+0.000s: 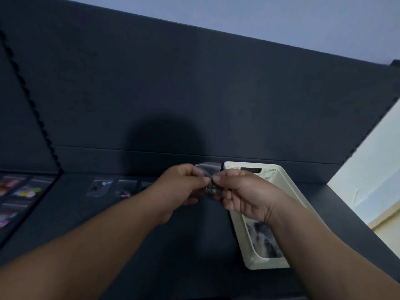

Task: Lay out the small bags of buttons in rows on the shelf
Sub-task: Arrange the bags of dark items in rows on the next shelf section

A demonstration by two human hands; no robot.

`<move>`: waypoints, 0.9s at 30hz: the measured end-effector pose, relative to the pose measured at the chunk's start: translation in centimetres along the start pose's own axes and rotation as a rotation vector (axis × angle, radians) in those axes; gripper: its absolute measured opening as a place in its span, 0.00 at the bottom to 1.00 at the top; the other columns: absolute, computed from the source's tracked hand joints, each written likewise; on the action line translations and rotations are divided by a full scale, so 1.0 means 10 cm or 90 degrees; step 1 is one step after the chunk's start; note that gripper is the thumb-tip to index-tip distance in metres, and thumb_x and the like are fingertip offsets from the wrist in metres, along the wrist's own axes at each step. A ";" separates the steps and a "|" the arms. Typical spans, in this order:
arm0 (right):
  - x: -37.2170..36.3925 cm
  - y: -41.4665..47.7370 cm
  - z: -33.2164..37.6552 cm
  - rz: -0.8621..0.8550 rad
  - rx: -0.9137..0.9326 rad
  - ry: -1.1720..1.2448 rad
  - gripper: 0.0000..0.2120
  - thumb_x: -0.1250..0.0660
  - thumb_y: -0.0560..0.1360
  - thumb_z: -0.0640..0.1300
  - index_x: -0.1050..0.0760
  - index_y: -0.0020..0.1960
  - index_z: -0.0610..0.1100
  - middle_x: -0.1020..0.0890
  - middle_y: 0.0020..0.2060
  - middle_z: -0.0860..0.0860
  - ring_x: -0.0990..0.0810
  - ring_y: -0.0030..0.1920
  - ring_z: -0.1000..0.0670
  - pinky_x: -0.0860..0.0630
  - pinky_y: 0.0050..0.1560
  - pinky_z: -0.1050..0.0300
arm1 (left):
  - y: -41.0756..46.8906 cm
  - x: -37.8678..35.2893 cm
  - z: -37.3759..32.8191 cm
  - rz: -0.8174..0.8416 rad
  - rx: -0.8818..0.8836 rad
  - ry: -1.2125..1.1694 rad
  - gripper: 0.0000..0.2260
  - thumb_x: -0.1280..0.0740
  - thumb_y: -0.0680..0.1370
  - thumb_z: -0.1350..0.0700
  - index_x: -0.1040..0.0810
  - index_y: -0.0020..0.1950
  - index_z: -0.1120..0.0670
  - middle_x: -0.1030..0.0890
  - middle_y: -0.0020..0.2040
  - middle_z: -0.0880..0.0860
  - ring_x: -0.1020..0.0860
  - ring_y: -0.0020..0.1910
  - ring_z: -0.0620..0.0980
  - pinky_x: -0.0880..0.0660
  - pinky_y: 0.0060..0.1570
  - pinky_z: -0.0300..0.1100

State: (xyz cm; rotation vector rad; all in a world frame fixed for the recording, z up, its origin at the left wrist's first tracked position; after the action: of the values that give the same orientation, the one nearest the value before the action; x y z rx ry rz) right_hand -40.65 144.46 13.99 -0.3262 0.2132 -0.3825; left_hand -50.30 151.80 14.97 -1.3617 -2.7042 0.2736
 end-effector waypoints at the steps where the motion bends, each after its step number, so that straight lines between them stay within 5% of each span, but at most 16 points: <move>1: -0.06 0.04 -0.05 -0.021 -0.009 0.004 0.04 0.34 0.75 0.40 0.25 0.42 0.45 0.21 0.30 0.48 0.24 0.29 0.53 0.30 0.25 0.65 | -0.02 0.12 0.04 -0.018 0.005 -0.009 0.05 0.32 0.76 0.59 0.25 0.41 0.52 0.18 0.39 0.50 0.20 0.41 0.47 0.25 0.43 0.43; 6: -0.27 0.25 -0.24 -0.092 -0.011 0.035 0.08 0.36 0.75 0.33 0.24 0.48 0.45 0.20 0.33 0.49 0.24 0.31 0.52 0.27 0.29 0.62 | -0.12 0.70 0.31 -0.117 0.064 -0.053 0.07 0.34 0.76 0.61 0.27 0.39 0.55 0.20 0.35 0.53 0.20 0.35 0.49 0.25 0.35 0.41; 9: -0.40 0.34 -0.33 -0.100 -0.009 0.031 0.15 0.38 0.74 0.28 0.25 0.55 0.44 0.19 0.37 0.49 0.22 0.30 0.54 0.23 0.35 0.60 | -0.20 0.89 0.59 -0.093 0.109 0.072 0.04 0.34 0.75 0.63 0.26 0.41 0.56 0.20 0.33 0.54 0.22 0.31 0.49 0.27 0.30 0.37; 14: -0.62 0.43 -0.49 -0.088 -0.029 0.010 0.14 0.38 0.72 0.24 0.25 0.43 0.42 0.19 0.35 0.48 0.19 0.34 0.52 0.19 0.40 0.58 | -0.24 1.00 1.04 -0.002 0.167 0.308 0.05 0.29 0.71 0.62 0.24 0.39 0.55 0.22 0.33 0.52 0.25 0.31 0.46 0.31 0.28 0.32; 17: -0.70 0.46 -0.55 -0.090 -0.033 0.009 0.15 0.38 0.72 0.24 0.28 0.39 0.43 0.21 0.34 0.49 0.20 0.32 0.53 0.19 0.36 0.60 | -0.18 1.15 1.02 -0.037 0.139 0.407 0.06 0.26 0.68 0.58 0.23 0.39 0.52 0.19 0.39 0.50 0.21 0.41 0.48 0.25 0.42 0.38; 21: -0.81 0.50 -0.57 -0.076 -0.042 -0.023 0.15 0.36 0.71 0.25 0.29 0.40 0.45 0.20 0.31 0.49 0.21 0.30 0.55 0.21 0.33 0.61 | -0.13 1.26 0.64 -0.136 0.012 0.263 0.03 0.31 0.74 0.55 0.24 0.47 0.49 0.22 0.42 0.46 0.23 0.45 0.47 0.29 0.47 0.39; 23: -0.90 0.51 -0.56 -0.058 -0.036 -0.051 0.15 0.35 0.71 0.26 0.30 0.39 0.45 0.20 0.31 0.50 0.21 0.32 0.54 0.21 0.34 0.61 | -0.11 1.17 0.54 -0.091 0.000 0.160 0.05 0.31 0.75 0.52 0.22 0.45 0.52 0.21 0.40 0.48 0.24 0.41 0.47 0.29 0.43 0.39; 27: -1.00 0.51 -0.57 -0.043 -0.030 -0.078 0.14 0.33 0.71 0.28 0.30 0.40 0.46 0.20 0.35 0.49 0.21 0.35 0.53 0.21 0.35 0.60 | -0.09 1.08 0.55 -0.027 -0.003 0.195 0.07 0.30 0.74 0.57 0.24 0.37 0.54 0.23 0.32 0.51 0.27 0.30 0.46 0.30 0.35 0.38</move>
State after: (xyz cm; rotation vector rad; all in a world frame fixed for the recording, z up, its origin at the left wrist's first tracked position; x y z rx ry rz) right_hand -49.51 151.33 8.40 -0.4026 0.0911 -0.4230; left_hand -58.33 159.30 9.89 -1.2317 -2.4764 0.0481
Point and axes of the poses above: each hand's wrist, its own y-axis towards the middle knuckle, its own x-axis out of the back of the hand, z = x × y, the point moved 9 cm from there along y, towards the middle knuckle
